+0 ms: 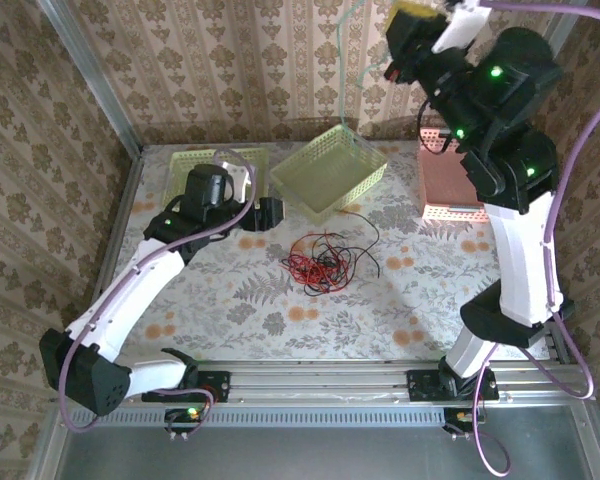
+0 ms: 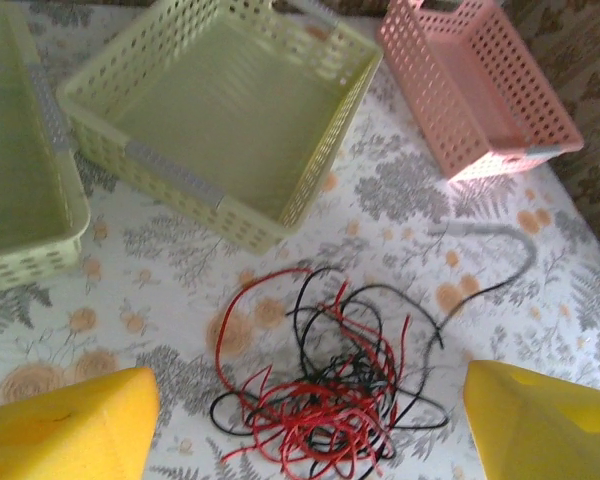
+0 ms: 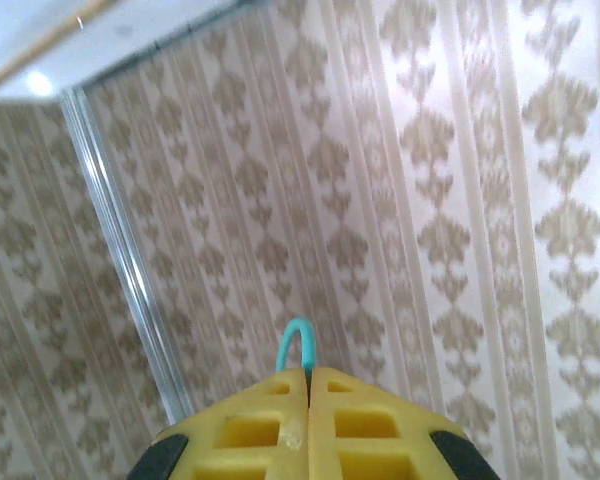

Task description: Untangle the cables

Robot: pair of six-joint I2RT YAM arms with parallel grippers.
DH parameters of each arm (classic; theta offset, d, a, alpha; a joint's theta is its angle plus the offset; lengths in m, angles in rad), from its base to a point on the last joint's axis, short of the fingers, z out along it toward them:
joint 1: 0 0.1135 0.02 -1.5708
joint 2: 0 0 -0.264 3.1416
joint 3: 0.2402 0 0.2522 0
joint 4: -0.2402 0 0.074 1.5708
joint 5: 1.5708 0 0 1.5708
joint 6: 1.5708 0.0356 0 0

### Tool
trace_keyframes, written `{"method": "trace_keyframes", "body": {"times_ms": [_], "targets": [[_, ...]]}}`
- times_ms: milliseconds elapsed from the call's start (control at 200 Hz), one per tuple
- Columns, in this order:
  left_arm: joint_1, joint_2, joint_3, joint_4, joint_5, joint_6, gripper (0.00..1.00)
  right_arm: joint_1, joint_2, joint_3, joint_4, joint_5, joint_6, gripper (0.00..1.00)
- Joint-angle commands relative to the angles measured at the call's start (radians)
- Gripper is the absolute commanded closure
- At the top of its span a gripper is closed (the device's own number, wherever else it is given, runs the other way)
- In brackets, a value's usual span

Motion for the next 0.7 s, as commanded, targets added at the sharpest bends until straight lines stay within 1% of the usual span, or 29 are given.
{"method": "trace_keyframes", "body": {"times_ms": [0,130,180,200,255,380,475,550,605,695], "targets": [[-0.007,0.044,0.058,0.033,0.024,-0.041,0.19,-0.007,0.072,0.098,0.071,0.037,-0.020,1.00],[-0.017,0.078,0.075,0.068,0.041,-0.058,0.19,-0.021,0.072,0.035,0.068,0.058,-0.015,1.00],[-0.017,0.086,0.079,0.071,0.052,-0.057,0.19,-0.042,0.070,-0.007,0.055,0.067,0.004,1.00],[-0.017,0.089,0.080,0.072,0.055,-0.057,0.19,-0.054,0.069,-0.023,0.019,0.068,0.019,1.00],[-0.017,0.094,0.073,0.072,0.060,-0.050,0.19,-0.092,0.063,-0.078,-0.019,0.052,0.075,1.00],[-0.014,0.094,0.044,0.077,0.068,-0.039,0.19,-0.173,0.025,-0.263,-0.028,-0.053,0.204,1.00],[-0.006,0.095,0.027,0.087,0.079,-0.037,0.19,-0.214,-0.003,-0.398,0.007,-0.070,0.299,1.00],[-0.001,0.095,0.016,0.097,0.091,-0.042,0.19,-0.277,-0.022,-0.505,0.043,-0.104,0.430,1.00],[0.003,0.097,0.006,0.105,0.098,-0.047,0.19,-0.325,-0.035,-0.584,0.108,-0.123,0.524,1.00],[0.011,0.099,-0.002,0.109,0.117,-0.053,0.19,-0.384,-0.052,-0.682,0.171,-0.137,0.610,1.00]]}}
